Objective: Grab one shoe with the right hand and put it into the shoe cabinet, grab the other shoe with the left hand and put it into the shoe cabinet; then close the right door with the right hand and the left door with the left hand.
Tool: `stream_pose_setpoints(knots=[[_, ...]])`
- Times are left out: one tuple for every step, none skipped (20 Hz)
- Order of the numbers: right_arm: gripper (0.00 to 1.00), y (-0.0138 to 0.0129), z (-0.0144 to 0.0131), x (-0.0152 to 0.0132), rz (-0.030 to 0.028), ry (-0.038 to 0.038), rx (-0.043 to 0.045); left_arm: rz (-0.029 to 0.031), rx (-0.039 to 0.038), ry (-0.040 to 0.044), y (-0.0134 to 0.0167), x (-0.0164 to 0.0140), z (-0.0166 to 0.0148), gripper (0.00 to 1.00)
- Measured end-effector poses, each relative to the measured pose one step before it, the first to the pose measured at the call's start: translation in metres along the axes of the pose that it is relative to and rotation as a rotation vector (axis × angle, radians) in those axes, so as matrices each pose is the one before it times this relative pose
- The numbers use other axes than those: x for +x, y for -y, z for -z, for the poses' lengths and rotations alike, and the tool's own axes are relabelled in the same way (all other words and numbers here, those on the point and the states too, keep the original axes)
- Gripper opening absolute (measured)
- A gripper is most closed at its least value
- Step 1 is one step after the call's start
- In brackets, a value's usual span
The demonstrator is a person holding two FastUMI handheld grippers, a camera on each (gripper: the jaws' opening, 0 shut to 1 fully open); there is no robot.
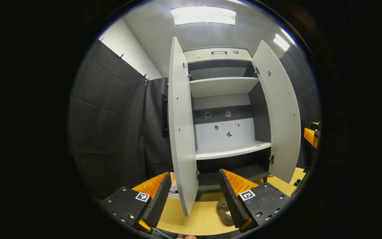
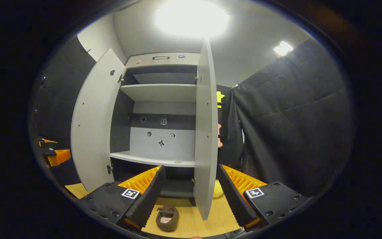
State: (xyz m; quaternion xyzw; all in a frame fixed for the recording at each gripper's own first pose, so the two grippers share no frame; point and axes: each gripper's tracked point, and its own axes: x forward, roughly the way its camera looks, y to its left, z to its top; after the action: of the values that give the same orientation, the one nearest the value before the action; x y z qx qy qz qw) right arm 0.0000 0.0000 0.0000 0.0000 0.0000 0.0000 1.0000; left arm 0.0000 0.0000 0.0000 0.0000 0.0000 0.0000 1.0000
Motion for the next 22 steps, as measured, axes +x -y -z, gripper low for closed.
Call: stream_pose_setpoints(knots=[[0.99, -0.00013, 0.00051, 0.00013, -0.00078, -0.00194, -0.00182, 0.00214, -0.00380, 0.00076, 0.00068, -0.00018, 0.00044, 0.78], [0.99, -0.00096, -0.00067, -0.00045, -0.00053, 0.00038, -0.00313, 0.00404, -0.00318, 0.00174, 0.00061, 0.00116, -0.00098, 0.78], [0.99, -0.00021, 0.00036, -0.00008, 0.00077, 0.00054, -0.00191, 0.00322, -0.00001, 0.00007, 0.00076, 0.00172, 0.00078, 0.78], [0.99, -0.00107, -0.00061, 0.00006, 0.00000, 0.00248, -0.00002, 0.00025, 0.00142, -0.00002, -0.00019, 0.00097, 0.00005, 0.78], [0.99, -0.00006, -0.00068, -0.00033, 0.00106, 0.00208, -0.00034, 0.00205, -0.00053, 0.00074, -0.00039, -0.00033, -0.00003, 0.78], [0.99, 0.00005, -0.00087, -0.00037, 0.00242, 0.00209, -0.00087, 0.00133, -0.00045, 0.00141, -0.00007, 0.00086, -0.00065, 0.78], [0.99, -0.00008, 0.00010, 0.00012, 0.00198, 0.00142, -0.00102, 0.00031, -0.00005, 0.00237, -0.00035, 0.00009, 0.00010, 0.78], [0.99, -0.00045, -0.00019, 0.00005, 0.00165, 0.00099, 0.00031, -0.00013, 0.00013, 0.00215, -0.00042, 0.00056, -0.00070, 0.78], [0.99, -0.00028, 0.00000, -0.00014, 0.00109, -0.00084, 0.00113, -0.00064, 0.00004, 0.00205, -0.00035, -0.00044, 0.00042, 0.78], [0.99, -0.00026, -0.00076, 0.00031, 0.00012, -0.00030, 0.00156, 0.00019, -0.00014, 0.00229, -0.00049, -0.00012, -0.00064, 0.78], [0.99, 0.00060, -0.00050, 0.00005, -0.00051, 0.00083, 0.00083, -0.00015, 0.00141, 0.00031, 0.00046, -0.00068, 0.00037, 0.78], [0.99, -0.00046, -0.00104, 0.00019, -0.00117, 0.00288, -0.00107, -0.00038, 0.00104, 0.00107, 0.00018, -0.00032, -0.00067, 0.78], [0.99, -0.00023, 0.00021, -0.00051, -0.00063, 0.00286, -0.00311, -0.00050, 0.00094, 0.00335, 0.00028, -0.00045, 0.00009, 0.78], [0.99, -0.00150, 0.00022, 0.00020, -0.00364, 0.00061, -0.00143, -0.00233, 0.00167, -0.00109, -0.00037, -0.00081, -0.00026, 0.78], [0.99, -0.00165, 0.00061, 0.00057, -0.00656, -0.00137, -0.00195, -0.00305, -0.00006, -0.00075, 0.00002, 0.00036, 0.00160, 0.78], [0.99, -0.00237, 0.00085, 0.00212, -0.00697, -0.00403, -0.00136, -0.00050, -0.00277, -0.00019, 0.00057, 0.00096, -0.00045, 0.78], [0.99, -0.00354, 0.00193, 0.00330, -0.01075, -0.00538, -0.00078, -0.00195, -0.00082, 0.00036, 0.00000, -0.00090, -0.00002, 0.78], [0.99, -0.00385, 0.00197, 0.00323, -0.01047, -0.00714, 0.00215, -0.00167, 0.00238, 0.00127, -0.00022, 0.00079, -0.00098, 0.78], [0.99, -0.00468, 0.00402, 0.00417, -0.01510, -0.00991, 0.00265, -0.00254, 0.00336, 0.00282, -0.00063, 0.00042, 0.00092, 0.78], [0.99, -0.00430, 0.00350, 0.00379, -0.01123, -0.00860, 0.00048, -0.00332, 0.00310, 0.00272, -0.00058, 0.00088, -0.00054, 0.78], [0.99, -0.00467, 0.00371, 0.00435, -0.01148, -0.00901, 0.00174, -0.00288, 0.00149, -0.00009, -0.00035, 0.00064, 0.00084, 0.78], [0.99, -0.00464, 0.00345, 0.00404, -0.01175, -0.00993, 0.00101, -0.00250, -0.00173, -0.00224, -0.00038, 0.00020, 0.00113, 0.78]])
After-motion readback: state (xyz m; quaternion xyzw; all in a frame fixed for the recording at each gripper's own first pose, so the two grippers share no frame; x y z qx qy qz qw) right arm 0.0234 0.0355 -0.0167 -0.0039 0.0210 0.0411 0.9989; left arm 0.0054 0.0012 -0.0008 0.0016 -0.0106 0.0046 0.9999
